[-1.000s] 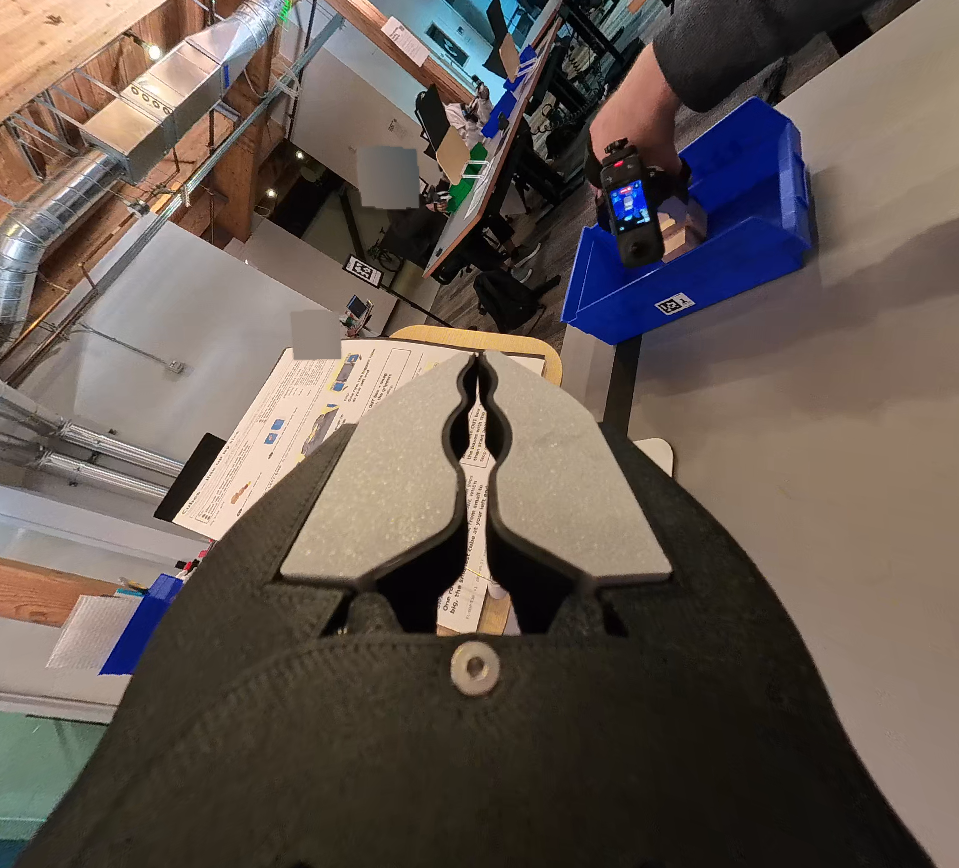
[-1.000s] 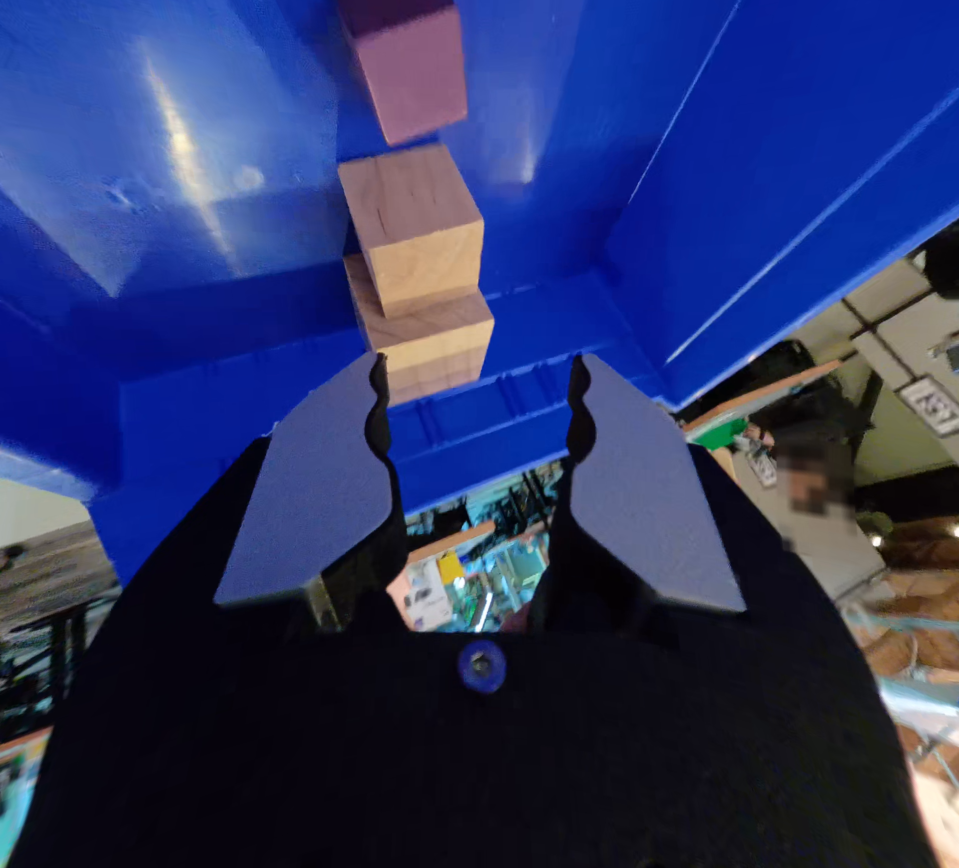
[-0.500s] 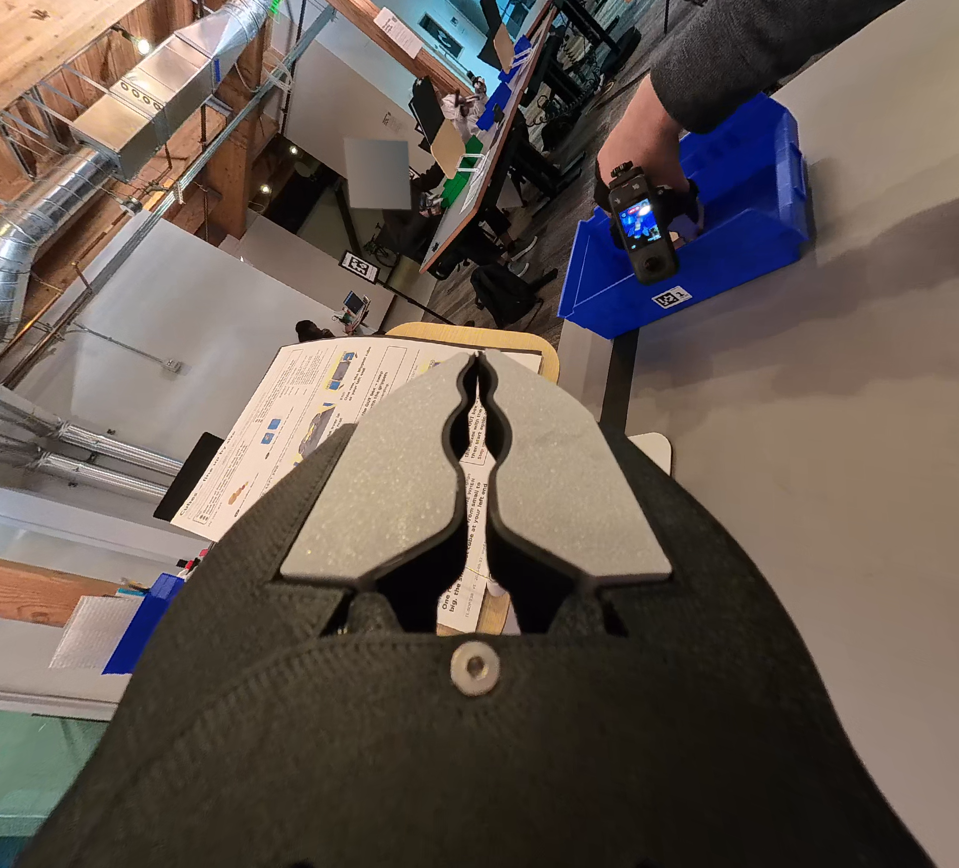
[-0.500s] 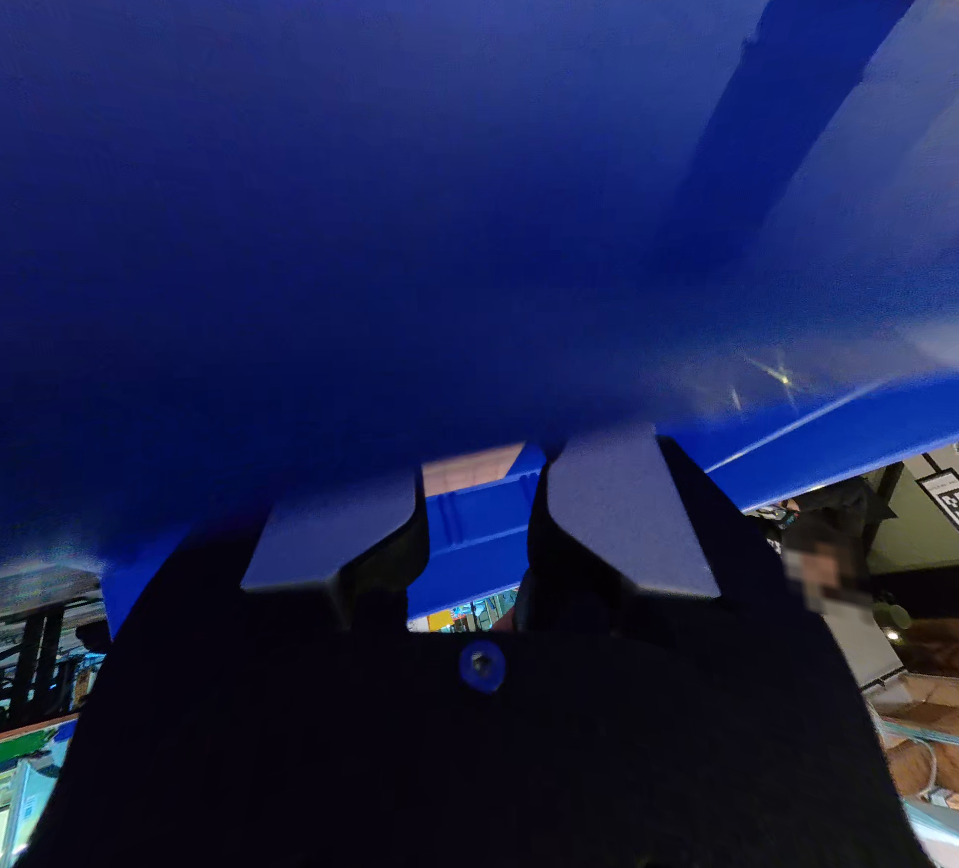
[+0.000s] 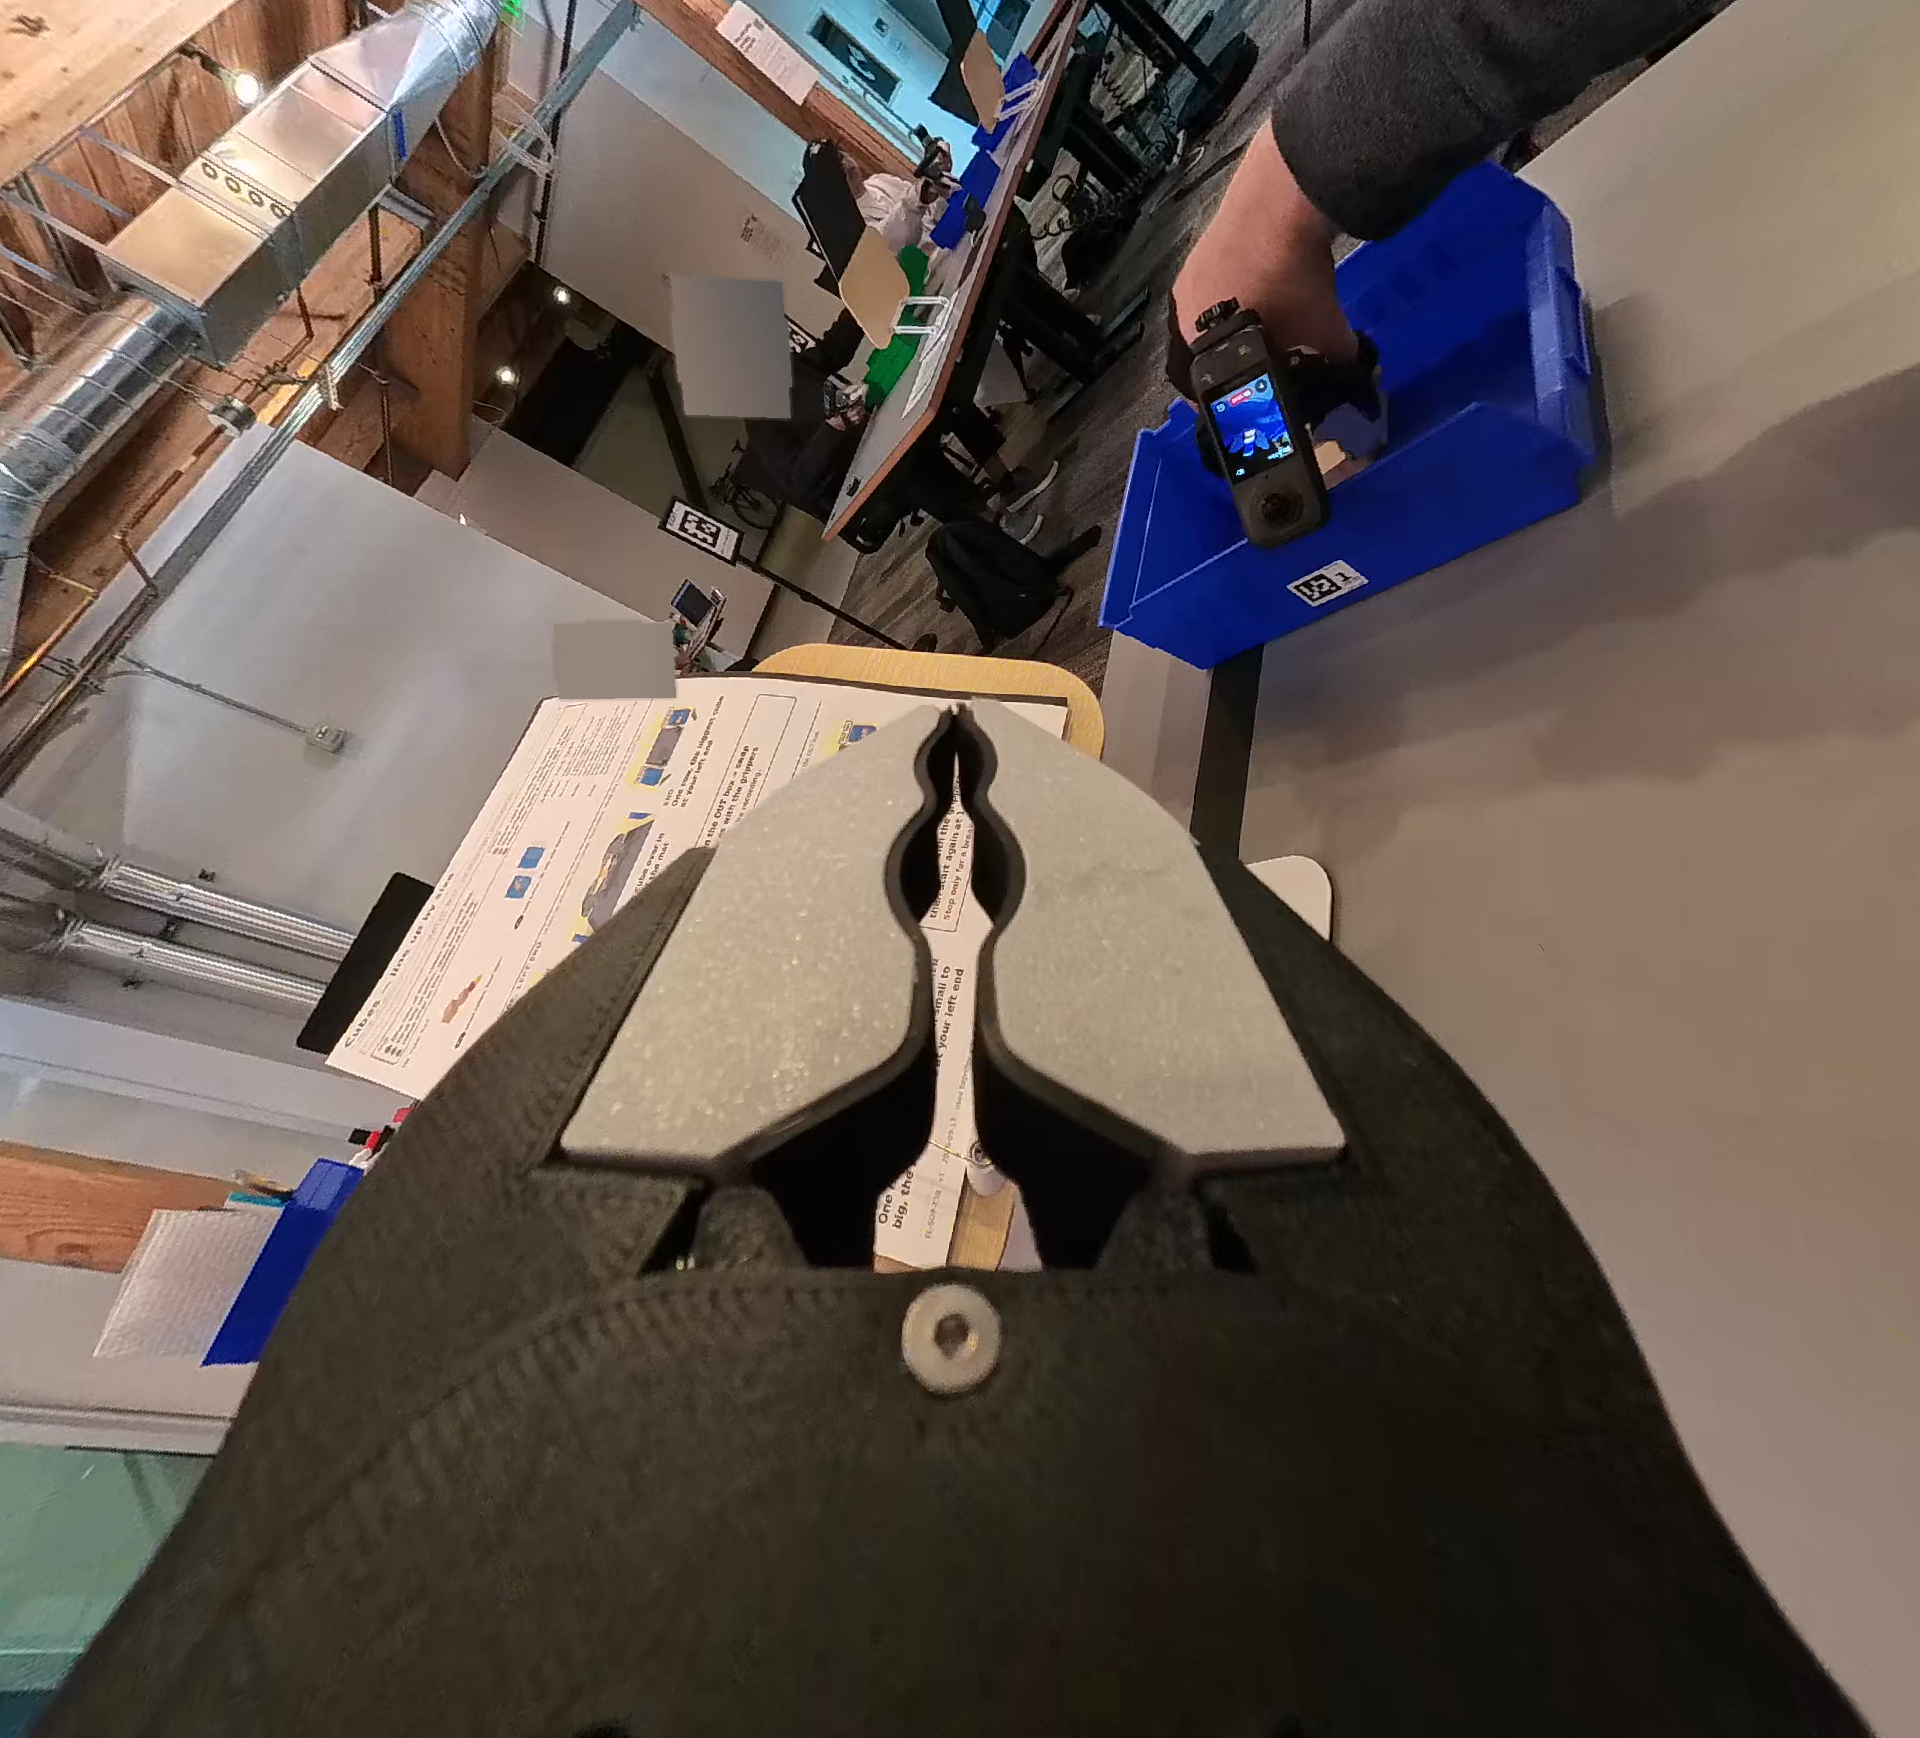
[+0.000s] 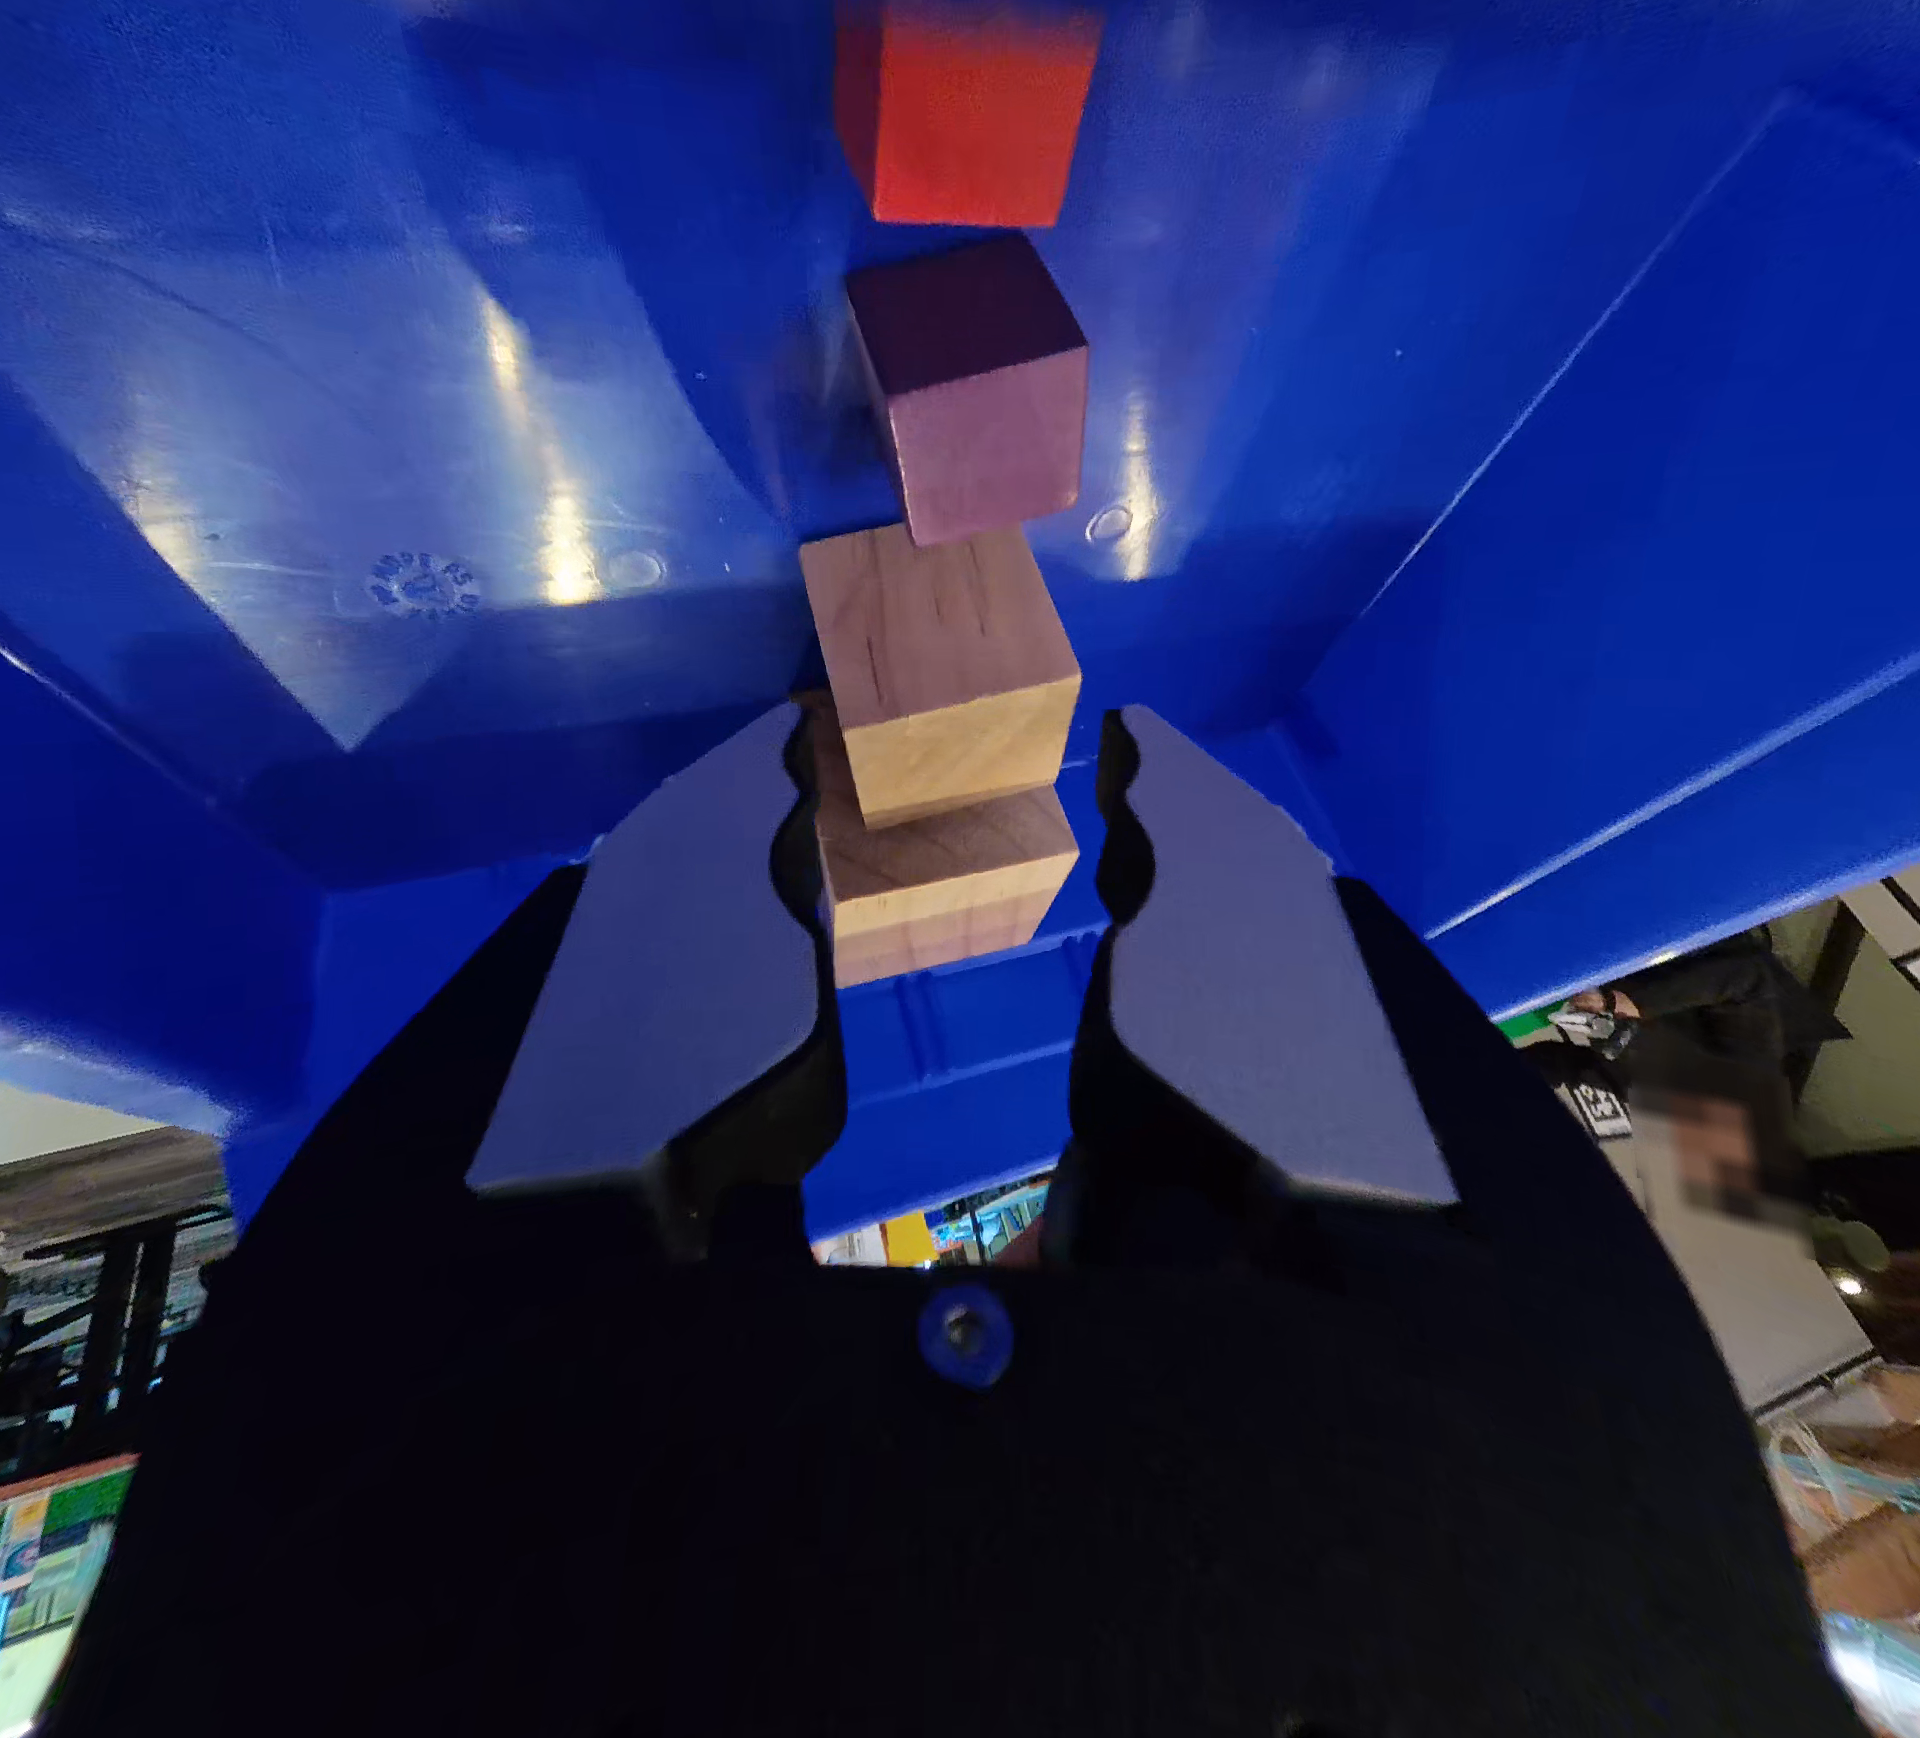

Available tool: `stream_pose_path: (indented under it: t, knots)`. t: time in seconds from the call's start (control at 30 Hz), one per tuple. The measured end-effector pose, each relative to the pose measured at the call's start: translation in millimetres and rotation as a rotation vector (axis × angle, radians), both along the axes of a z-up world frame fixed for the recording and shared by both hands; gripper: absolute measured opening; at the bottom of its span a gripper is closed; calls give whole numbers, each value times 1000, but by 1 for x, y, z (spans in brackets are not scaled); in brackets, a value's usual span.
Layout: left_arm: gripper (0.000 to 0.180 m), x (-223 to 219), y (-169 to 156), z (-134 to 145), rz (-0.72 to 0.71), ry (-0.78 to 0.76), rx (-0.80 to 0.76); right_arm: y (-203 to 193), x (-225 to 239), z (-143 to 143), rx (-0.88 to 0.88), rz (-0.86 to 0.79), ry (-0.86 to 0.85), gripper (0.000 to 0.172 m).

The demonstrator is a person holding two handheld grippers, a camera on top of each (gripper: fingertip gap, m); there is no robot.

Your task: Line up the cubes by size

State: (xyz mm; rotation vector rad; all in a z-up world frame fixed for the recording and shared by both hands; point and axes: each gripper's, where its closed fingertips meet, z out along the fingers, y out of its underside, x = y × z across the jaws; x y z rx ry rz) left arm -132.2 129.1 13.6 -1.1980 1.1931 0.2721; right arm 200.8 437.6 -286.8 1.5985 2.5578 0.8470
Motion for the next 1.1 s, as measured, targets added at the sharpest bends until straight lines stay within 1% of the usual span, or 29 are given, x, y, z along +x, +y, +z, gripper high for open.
stream_pose_path:
  t: [0.03,0.1,0.27,0.37,0.6,0.63,0.73,0.8,0.83,0.9,1.0,1.1]
  knots:
    - [0,0,0,0,1,2,-1,0,-1,-1,-4,6,5,45]
    - [0,1,0,-1,1,6,-2,0,-2,-2,-10,4,1,42]
    - [0,0,1,-1,1,6,-3,1,-2,-2,-12,-6,-10,41]
    - [0,0,1,-1,0,6,-4,0,-5,-1,-14,-16,12,41]
    - [0,2,1,-4,-2,19,-12,-2,-6,-2,-17,-71,13,41]
    - [0,3,1,-4,-3,20,-14,0,-6,-1,-11,-80,23,42]
    - [0,3,0,-3,-11,16,-11,0,-3,7,15,-88,26,54]
    - [0,4,-1,-1,-19,7,-5,-3,-5,19,33,-96,68,58]
    - [0,3,-1,1,-17,-1,1,-4,-5,29,63,-98,88,58]
    - [0,2,-2,5,-12,-14,13,-5,-5,57,151,-107,154,56]
    - [0,3,-6,8,-20,-18,26,-15,-5,106,320,-141,318,47]
    - [0,6,-10,9,-20,-14,33,-43,-3,146,457,-160,509,43]
